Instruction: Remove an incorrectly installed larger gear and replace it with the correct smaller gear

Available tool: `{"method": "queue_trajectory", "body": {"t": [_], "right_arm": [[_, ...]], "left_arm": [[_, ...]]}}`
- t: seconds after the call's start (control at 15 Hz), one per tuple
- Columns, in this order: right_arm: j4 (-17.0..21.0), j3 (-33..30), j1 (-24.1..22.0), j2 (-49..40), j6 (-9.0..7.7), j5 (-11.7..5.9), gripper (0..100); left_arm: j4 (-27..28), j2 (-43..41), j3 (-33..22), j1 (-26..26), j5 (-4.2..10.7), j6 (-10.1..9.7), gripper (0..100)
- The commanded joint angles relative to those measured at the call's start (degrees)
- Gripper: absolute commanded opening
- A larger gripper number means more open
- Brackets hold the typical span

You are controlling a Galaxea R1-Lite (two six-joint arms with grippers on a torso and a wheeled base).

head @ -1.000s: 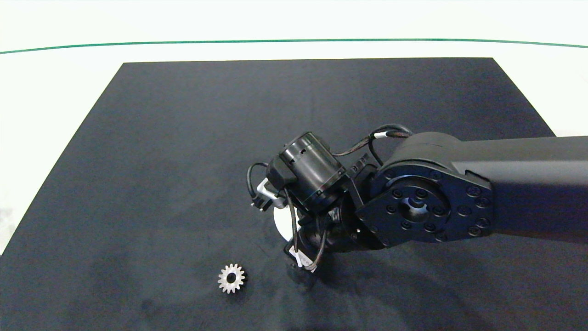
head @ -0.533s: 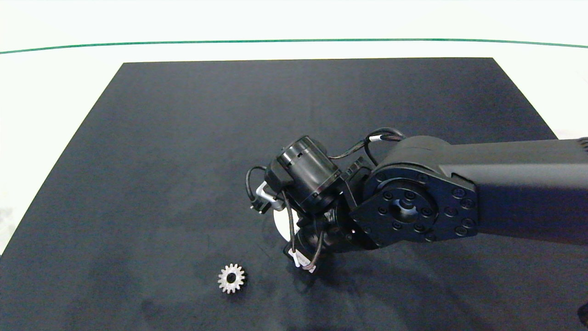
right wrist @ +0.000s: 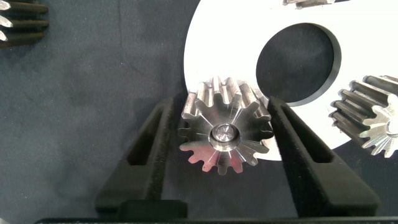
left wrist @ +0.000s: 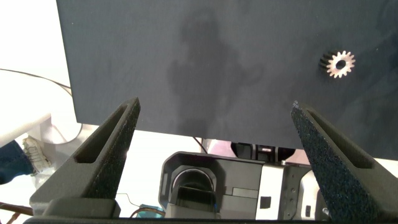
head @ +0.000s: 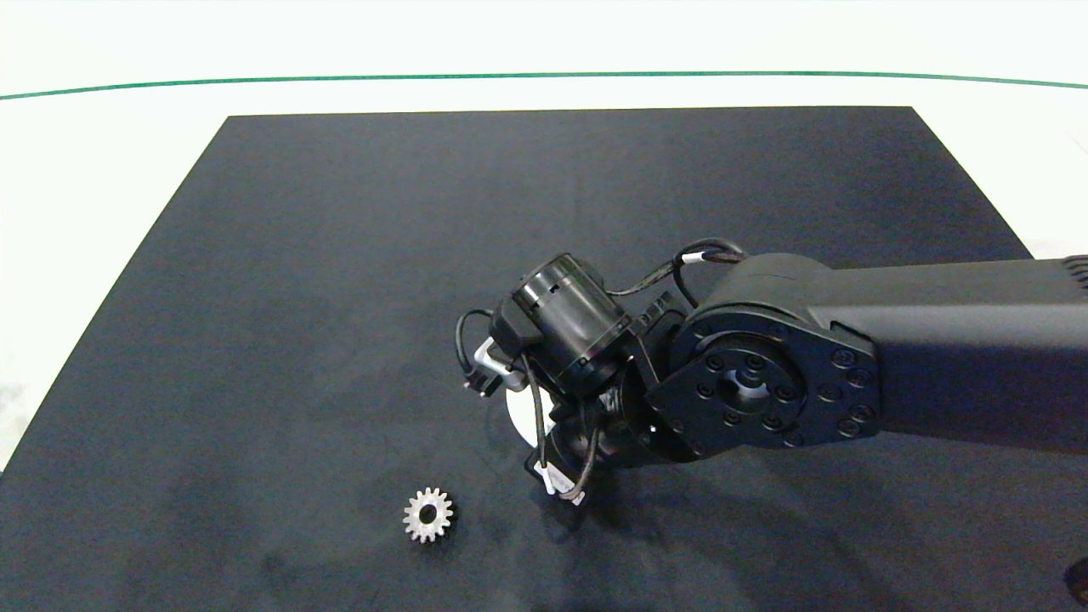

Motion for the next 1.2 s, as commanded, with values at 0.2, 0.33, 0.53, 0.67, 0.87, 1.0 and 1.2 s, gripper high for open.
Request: {"method": "queue_trajectory", "body": {"t": [0.2, 0.33, 0.53, 0.67, 0.87, 1.0, 1.2], "right_arm": [[0.2, 0.0, -0.2, 0.1, -0.09, -0.10, 49], [0.2, 0.1, -0.3, 0.4, -0.09, -0.10, 45], [0.2, 0.2, -0.3, 0.4, -0.18, -0.19, 39], [0.2, 0.2, -0.3, 0.4, -0.18, -0.19, 34], [0.2, -0.2, -0.4, -0.2, -0.18, -0.19, 28], [0.3, -0.2, -0.3, -0.3, -0.26, -0.19, 25], [0.3, -0.2, -0.3, -0.4, -0.26, -0.28, 19]], "left_arm": [[0.4, 0.0, 0.0, 0.0, 0.06, -0.06, 100], [0.4, 0.0, 0.0, 0.0, 0.06, -0.06, 100], [0.4, 0.0, 0.0, 0.0, 0.06, -0.06, 100], [0.4, 0.0, 0.0, 0.0, 0.06, -0.06, 100], [0.4, 0.0, 0.1, 0.0, 0.06, -0.06, 100], [0.4, -0.1, 0.4, 0.0, 0.06, -0.06, 100], [0.4, -0.1, 0.4, 0.0, 0.06, -0.06, 100]]}}
